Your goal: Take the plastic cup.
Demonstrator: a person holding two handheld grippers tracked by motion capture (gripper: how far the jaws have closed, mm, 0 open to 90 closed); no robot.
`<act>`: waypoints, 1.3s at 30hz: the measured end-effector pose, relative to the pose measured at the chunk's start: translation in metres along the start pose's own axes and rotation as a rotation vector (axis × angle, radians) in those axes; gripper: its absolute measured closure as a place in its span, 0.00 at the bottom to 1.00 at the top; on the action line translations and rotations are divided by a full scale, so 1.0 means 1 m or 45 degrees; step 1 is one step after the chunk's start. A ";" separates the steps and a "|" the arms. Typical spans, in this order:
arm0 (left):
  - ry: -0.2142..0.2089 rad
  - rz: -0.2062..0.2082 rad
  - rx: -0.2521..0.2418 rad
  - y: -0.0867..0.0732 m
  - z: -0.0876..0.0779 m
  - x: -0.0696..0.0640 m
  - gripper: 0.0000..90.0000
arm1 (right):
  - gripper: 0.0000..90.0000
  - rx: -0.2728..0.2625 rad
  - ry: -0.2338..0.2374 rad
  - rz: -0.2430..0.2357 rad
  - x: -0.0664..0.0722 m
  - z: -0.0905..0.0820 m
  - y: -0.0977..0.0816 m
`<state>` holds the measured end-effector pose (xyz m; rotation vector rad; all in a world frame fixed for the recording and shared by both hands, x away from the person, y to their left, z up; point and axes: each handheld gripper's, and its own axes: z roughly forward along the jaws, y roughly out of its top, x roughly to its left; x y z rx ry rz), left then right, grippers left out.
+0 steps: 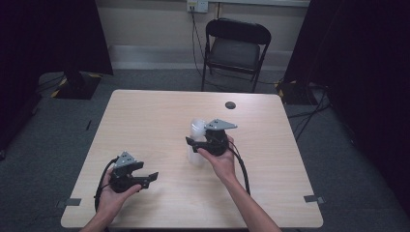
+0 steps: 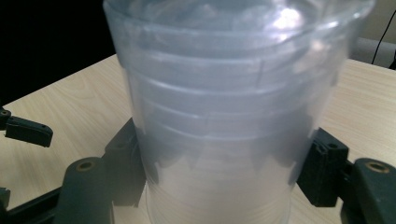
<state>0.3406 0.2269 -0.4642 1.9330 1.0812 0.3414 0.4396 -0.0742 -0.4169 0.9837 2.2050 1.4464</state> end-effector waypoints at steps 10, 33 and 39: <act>0.001 0.013 -0.004 0.000 0.000 -0.001 0.27 | 0.35 -0.038 -0.001 -0.002 0.000 -0.008 0.010; 0.017 0.015 0.016 0.000 0.002 -0.001 0.27 | 0.38 -0.112 0.045 0.047 -0.001 -0.020 0.032; 0.011 -0.003 0.027 0.001 0.000 0.002 0.24 | 0.39 -0.119 0.044 0.046 -0.002 -0.024 0.038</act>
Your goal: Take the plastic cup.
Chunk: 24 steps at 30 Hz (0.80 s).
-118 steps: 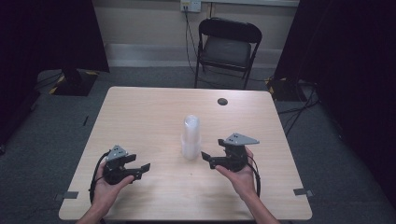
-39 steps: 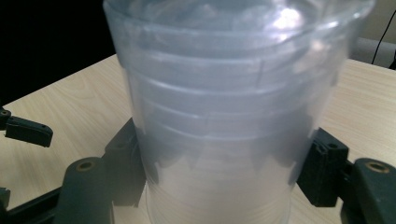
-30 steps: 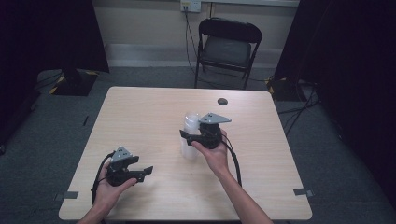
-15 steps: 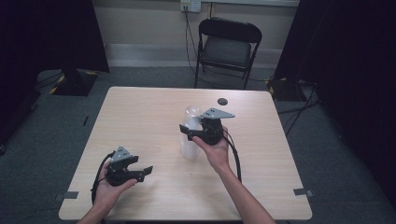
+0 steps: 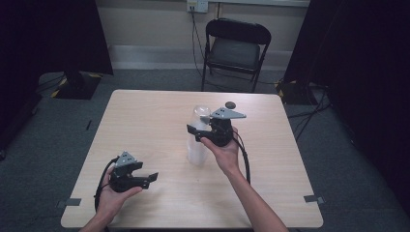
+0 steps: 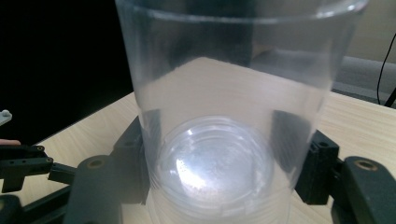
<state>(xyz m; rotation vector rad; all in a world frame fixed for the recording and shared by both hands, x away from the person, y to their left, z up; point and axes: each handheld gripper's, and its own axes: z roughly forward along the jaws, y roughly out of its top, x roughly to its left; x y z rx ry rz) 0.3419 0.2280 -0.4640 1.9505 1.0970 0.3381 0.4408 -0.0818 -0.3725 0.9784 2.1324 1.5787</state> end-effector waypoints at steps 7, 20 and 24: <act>-0.007 0.012 0.011 0.000 0.001 -0.001 0.24 | 0.39 -0.020 0.000 0.003 -0.001 -0.004 0.007; 0.037 -0.015 -0.061 -0.001 -0.004 0.002 0.24 | 0.39 -0.080 0.027 0.029 -0.002 -0.017 0.019; 0.014 0.001 -0.046 -0.001 -0.003 0.001 0.26 | 0.39 -0.102 0.031 0.030 -0.002 -0.023 0.022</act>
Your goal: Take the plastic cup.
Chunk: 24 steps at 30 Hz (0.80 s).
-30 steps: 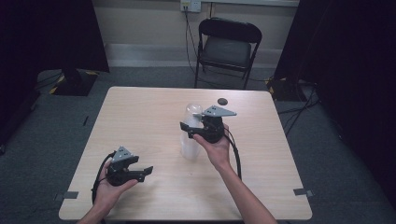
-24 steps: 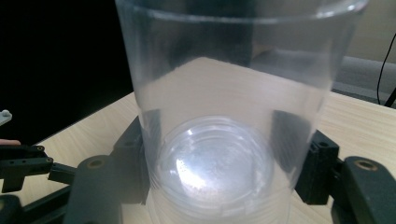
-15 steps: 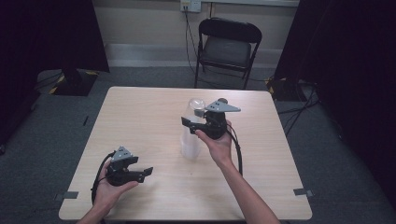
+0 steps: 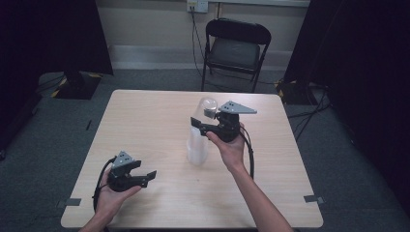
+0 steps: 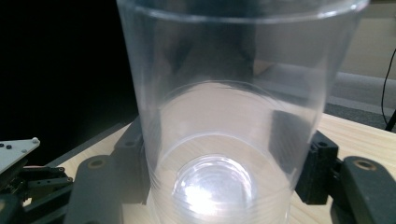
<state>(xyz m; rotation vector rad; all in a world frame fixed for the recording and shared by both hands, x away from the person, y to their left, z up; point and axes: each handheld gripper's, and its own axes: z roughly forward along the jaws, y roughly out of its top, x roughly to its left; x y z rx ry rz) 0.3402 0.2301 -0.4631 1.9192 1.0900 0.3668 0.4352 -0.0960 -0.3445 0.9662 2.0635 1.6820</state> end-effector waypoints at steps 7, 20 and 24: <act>-0.052 0.026 0.015 0.001 0.001 -0.004 0.32 | 0.39 -0.020 -0.015 0.000 -0.002 -0.017 0.005; -0.138 0.017 -0.051 0.006 -0.006 -0.006 0.30 | 0.39 -0.035 -0.013 0.021 -0.009 -0.053 0.004; -0.115 0.070 -0.064 0.008 -0.007 -0.013 0.32 | 0.39 -0.042 -0.020 0.050 -0.012 -0.066 -0.002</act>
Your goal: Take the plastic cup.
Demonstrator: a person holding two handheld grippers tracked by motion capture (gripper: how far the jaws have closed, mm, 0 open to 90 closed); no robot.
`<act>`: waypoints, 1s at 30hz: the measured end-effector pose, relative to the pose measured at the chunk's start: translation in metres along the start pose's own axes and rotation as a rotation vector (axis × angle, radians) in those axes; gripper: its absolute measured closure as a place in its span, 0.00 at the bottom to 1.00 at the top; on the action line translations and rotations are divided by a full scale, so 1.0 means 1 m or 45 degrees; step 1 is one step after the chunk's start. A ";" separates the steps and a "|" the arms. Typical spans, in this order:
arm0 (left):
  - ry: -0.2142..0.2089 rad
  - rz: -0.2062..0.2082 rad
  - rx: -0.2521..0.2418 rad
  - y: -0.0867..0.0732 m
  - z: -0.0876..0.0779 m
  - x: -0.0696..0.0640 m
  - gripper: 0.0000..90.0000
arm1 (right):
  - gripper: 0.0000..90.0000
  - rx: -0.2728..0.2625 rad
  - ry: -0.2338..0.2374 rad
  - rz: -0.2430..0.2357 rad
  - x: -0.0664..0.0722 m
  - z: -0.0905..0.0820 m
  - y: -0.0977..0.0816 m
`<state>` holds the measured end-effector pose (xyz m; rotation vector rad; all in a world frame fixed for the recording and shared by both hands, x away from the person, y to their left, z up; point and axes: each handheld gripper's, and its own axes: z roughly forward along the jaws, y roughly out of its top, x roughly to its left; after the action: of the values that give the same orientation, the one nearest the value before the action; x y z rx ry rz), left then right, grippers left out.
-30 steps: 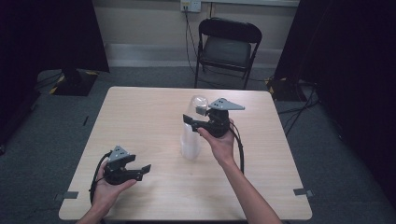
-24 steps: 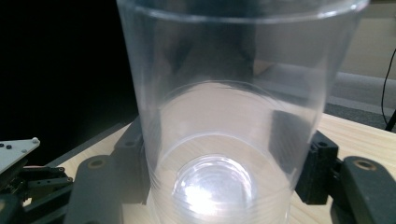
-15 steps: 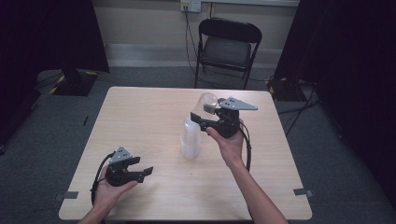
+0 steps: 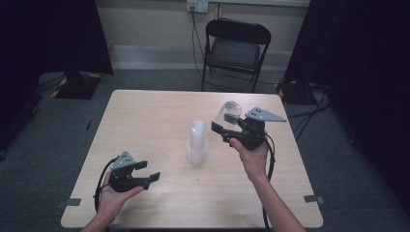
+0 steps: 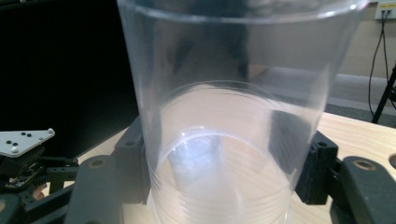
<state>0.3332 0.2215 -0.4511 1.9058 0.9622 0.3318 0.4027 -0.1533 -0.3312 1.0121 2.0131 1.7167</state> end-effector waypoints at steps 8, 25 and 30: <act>0.041 0.068 -0.017 0.010 0.002 -0.012 0.31 | 0.39 0.020 -0.020 0.068 -0.007 -0.012 -0.016; -0.036 0.062 -0.206 0.043 0.015 -0.031 0.43 | 0.39 0.061 0.047 0.155 -0.002 -0.024 -0.044; -0.088 0.097 -0.201 0.057 0.030 -0.039 0.44 | 0.39 0.085 0.062 0.180 0.000 -0.025 -0.055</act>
<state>0.3530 0.1601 -0.4129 1.8004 0.7957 0.3734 0.3701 -0.1731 -0.3772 1.1709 2.0865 1.7712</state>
